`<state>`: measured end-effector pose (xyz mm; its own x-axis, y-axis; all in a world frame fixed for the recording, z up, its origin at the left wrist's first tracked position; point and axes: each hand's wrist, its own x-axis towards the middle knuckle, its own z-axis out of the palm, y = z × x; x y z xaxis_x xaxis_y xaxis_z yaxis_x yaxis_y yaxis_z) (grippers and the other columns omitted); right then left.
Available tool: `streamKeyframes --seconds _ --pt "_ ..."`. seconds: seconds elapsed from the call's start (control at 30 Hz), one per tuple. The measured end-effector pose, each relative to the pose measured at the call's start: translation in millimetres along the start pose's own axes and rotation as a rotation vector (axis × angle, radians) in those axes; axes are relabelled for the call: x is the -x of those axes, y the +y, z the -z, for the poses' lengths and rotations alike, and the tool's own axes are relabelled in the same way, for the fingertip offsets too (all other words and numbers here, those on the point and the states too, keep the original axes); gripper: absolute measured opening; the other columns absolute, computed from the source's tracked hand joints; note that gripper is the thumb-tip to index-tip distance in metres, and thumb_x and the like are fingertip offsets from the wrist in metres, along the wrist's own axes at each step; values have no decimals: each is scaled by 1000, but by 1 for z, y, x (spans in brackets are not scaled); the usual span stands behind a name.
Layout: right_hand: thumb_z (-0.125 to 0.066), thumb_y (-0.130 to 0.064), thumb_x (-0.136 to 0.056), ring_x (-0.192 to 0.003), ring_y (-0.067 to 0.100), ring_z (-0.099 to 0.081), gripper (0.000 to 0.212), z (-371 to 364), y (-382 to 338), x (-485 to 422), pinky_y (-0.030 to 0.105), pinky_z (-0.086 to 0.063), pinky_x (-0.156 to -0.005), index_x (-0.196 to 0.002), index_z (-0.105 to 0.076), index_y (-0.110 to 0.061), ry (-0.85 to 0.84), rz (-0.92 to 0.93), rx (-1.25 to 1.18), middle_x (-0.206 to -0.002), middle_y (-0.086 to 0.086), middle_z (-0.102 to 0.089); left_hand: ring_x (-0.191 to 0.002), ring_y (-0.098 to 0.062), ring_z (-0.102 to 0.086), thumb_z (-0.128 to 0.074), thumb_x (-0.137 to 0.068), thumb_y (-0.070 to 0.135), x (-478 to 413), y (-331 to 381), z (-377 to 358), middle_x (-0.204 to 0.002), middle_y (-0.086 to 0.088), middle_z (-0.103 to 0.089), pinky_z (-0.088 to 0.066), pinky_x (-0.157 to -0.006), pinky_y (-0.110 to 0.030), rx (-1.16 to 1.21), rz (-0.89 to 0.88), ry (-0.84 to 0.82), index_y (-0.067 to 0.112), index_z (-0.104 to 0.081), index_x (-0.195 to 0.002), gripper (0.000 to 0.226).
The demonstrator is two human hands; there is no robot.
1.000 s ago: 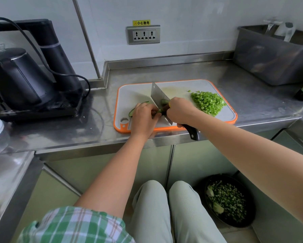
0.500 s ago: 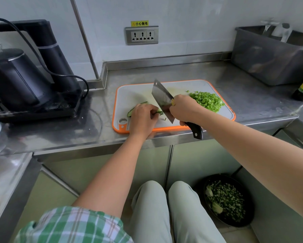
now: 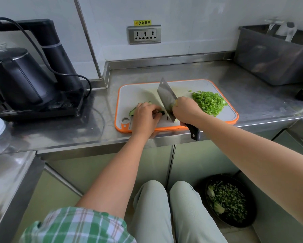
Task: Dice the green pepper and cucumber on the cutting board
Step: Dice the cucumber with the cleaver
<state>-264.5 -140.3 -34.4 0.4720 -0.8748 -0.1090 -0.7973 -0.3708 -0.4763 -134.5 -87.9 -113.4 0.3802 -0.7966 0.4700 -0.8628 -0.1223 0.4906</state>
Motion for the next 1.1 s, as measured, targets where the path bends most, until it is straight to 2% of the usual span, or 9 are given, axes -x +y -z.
streamKeyframes --seconds 0.1,0.27,0.47,0.57,0.73,0.87,1.1 --pt "-35 -1 -91 -38 21 -53 10 7 2 1 24 -38 -39 -89 -44 -1 3 9 -13 -59 12 -51 -92 -23 -51 -67 -84 19 -1 0 -1 -93 -2 -68 -28 -71 -21 5 6 4 23 -75 -96 15" --pt "-39 2 -88 -41 22 -54 17 12 -4 5 24 -40 -40 -74 -37 -7 -77 27 33 -58 12 -51 -91 -25 -53 -65 -84 19 -2 -1 -3 -92 -3 -70 -36 -75 -29 12 22 -13 22 -76 -96 16" --pt "-38 3 -84 -31 16 -51 14 8 -5 3 17 -36 -33 -74 -42 -5 -91 49 48 -52 10 -50 -89 -27 -52 -63 -85 18 -3 -1 -2 -88 -5 -68 -36 -72 -31 2 26 -15 23 -77 -95 18" --pt "-39 2 -85 -32 15 -51 15 5 -7 2 17 -36 -33 -72 -42 -6 -82 53 54 -54 8 -50 -89 -27 -51 -65 -83 19 -3 -1 -2 -87 -5 -67 -34 -71 -31 -17 22 -24 21 -76 -94 16" --pt "-39 0 -88 -38 18 -52 10 0 -4 -1 24 -39 -37 -80 -42 -4 -31 43 34 -65 9 -50 -90 -26 -52 -66 -83 20 -3 -1 -2 -89 -5 -67 -33 -72 -28 -9 19 -25 22 -76 -96 16" --pt "-37 1 -89 -38 19 -52 15 8 -2 -1 24 -39 -39 -75 -40 -6 -26 52 47 -59 11 -51 -91 -25 -53 -66 -84 18 -3 0 -2 -91 -2 -70 -33 -74 -25 17 28 -6 22 -76 -96 16" --pt "-40 3 -86 -42 21 -54 17 13 -7 3 24 -41 -39 -72 -38 -8 -90 58 86 -60 11 -50 -86 -26 -51 -62 -85 16 -3 0 -2 -85 -5 -69 -35 -70 -30 5 20 -11 23 -77 -96 19"
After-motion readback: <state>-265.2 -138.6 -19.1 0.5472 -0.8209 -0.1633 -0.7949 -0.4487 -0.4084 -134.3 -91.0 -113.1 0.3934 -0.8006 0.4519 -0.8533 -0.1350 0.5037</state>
